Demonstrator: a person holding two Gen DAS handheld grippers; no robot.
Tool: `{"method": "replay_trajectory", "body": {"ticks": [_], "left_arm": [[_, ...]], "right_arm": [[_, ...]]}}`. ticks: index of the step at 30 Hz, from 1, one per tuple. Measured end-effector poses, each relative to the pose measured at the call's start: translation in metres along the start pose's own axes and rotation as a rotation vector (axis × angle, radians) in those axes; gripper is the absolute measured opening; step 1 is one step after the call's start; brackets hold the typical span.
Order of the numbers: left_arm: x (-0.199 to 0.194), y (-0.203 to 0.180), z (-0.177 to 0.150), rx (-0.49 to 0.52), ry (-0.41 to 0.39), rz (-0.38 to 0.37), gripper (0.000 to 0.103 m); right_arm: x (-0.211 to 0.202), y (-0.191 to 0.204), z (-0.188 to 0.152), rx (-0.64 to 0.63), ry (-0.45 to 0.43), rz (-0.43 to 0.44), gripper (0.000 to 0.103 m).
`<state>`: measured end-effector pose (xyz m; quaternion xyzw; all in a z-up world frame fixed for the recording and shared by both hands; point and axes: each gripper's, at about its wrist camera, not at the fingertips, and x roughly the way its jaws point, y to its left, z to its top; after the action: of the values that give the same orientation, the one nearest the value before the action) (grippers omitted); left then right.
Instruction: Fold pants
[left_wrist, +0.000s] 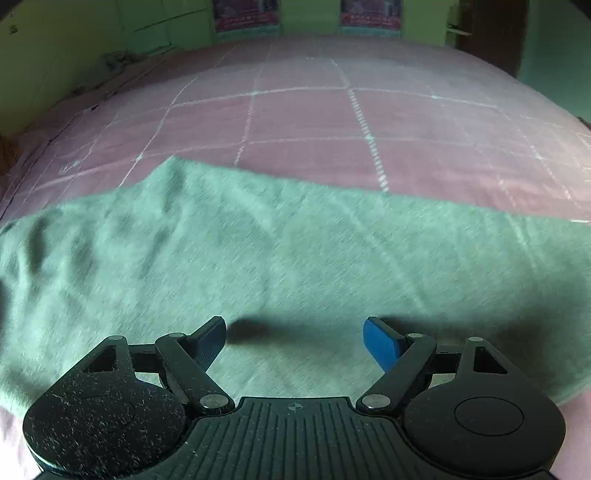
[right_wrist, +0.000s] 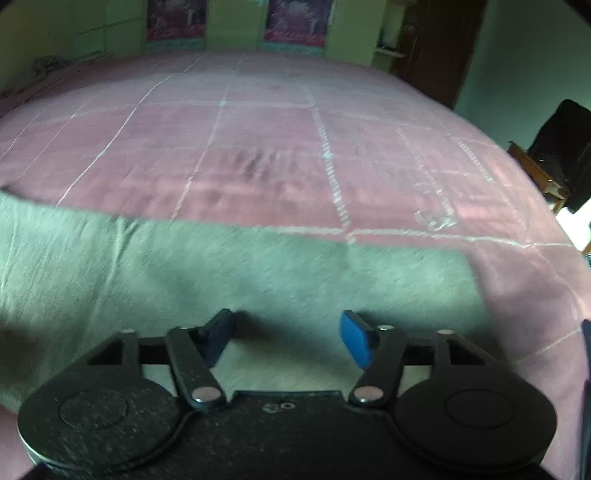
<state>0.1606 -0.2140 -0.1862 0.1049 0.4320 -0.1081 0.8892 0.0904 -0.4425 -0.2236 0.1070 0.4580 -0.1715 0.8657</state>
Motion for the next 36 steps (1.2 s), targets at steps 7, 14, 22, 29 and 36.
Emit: {"method": "replay_trajectory", "body": {"ticks": [7, 14, 22, 29, 36], "left_arm": [[0.027, -0.014, 0.008, -0.008, 0.05, 0.024, 0.098], [0.017, -0.004, 0.006, 0.003, 0.058, 0.004, 0.099], [-0.019, -0.008, -0.018, 0.027, 0.02, -0.077, 0.098], [-0.018, -0.011, -0.03, 0.027, 0.028, -0.077, 0.098], [-0.015, -0.013, -0.032, 0.033, 0.026, -0.062, 0.098]], "right_arm": [[0.03, -0.035, 0.0, 0.067, 0.06, -0.027, 0.061], [0.016, -0.038, 0.003, 0.092, 0.066, -0.02, 0.058], [-0.045, -0.12, -0.038, 0.474, 0.04, 0.072, 0.047], [-0.052, -0.165, -0.078, 0.806, 0.08, 0.099, 0.035], [-0.024, -0.159, -0.086, 0.974, 0.031, 0.207, 0.029]]}}
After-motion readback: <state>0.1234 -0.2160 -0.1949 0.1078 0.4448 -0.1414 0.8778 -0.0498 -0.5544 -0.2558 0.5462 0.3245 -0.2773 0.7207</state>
